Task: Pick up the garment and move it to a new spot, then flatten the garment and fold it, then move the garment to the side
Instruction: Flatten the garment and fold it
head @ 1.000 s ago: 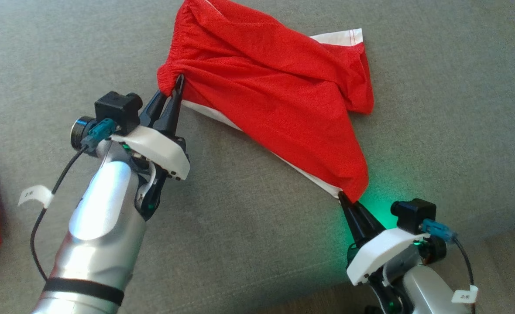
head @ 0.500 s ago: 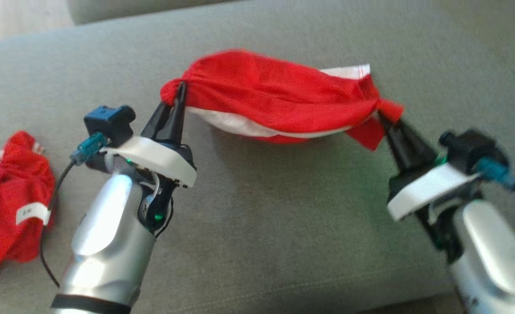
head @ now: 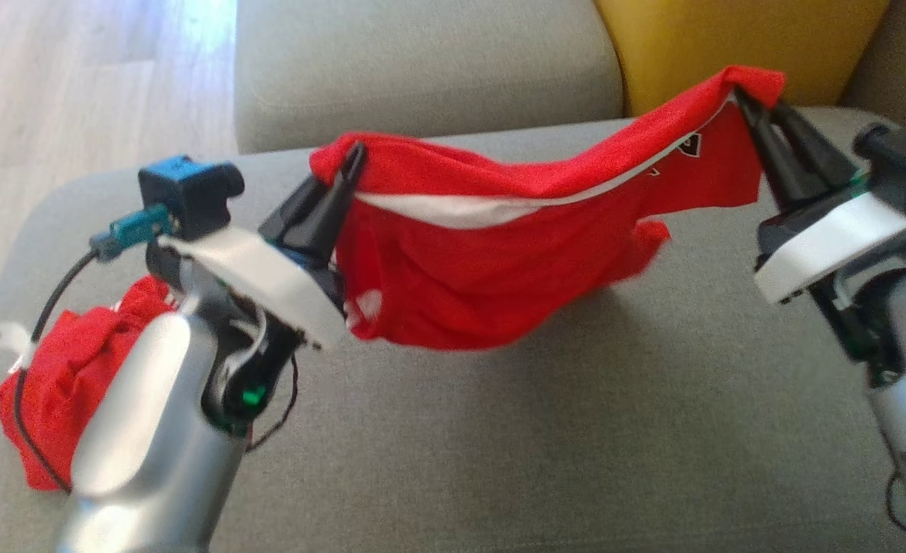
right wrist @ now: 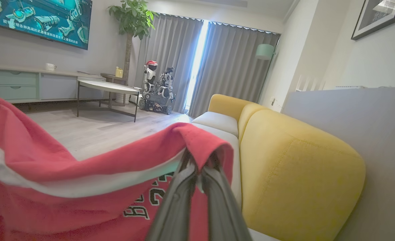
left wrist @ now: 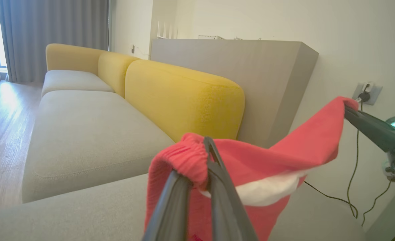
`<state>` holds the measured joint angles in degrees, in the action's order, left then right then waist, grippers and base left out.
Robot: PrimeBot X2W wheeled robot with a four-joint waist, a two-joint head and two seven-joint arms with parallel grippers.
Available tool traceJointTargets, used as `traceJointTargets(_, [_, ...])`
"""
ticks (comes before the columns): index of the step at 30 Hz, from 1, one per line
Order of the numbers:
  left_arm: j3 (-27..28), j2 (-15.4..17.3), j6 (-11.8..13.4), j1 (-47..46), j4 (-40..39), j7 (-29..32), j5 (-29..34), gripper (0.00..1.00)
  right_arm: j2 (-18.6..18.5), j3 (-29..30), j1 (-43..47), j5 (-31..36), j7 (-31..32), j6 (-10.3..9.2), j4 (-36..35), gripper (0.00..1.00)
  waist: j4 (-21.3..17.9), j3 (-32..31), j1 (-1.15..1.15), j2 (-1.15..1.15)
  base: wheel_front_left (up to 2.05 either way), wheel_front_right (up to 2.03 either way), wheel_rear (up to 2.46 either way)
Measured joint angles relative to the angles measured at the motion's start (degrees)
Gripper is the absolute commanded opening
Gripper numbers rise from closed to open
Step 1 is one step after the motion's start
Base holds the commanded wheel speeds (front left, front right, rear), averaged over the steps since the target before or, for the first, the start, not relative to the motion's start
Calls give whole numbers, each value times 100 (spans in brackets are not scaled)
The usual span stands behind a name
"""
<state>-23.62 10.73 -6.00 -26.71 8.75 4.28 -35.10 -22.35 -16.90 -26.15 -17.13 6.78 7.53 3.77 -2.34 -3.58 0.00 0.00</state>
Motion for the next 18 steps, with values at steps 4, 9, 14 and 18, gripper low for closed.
traceJointTargets(4, [-3,175,171,537,-825,526,-231,0,-243,187,184,-63,545,0,-530,0,89,-161,0,0,0,0,0])
traceJointTargets(9, [22,408,432,894,-1707,1147,-493,0,-405,475,472,-141,1190,0,-1089,0,116,-133,0,0,0,0,0])
traceJointTargets(14, [107,598,501,567,-1838,1595,-573,0,-456,500,104,-420,1595,0,-1212,0,113,89,0,0,0,0,0])
traceJointTargets(18, [236,614,465,-252,-1351,1901,-702,0,-369,298,-904,-704,1833,0,-801,0,92,421,0,0,0,0,0])
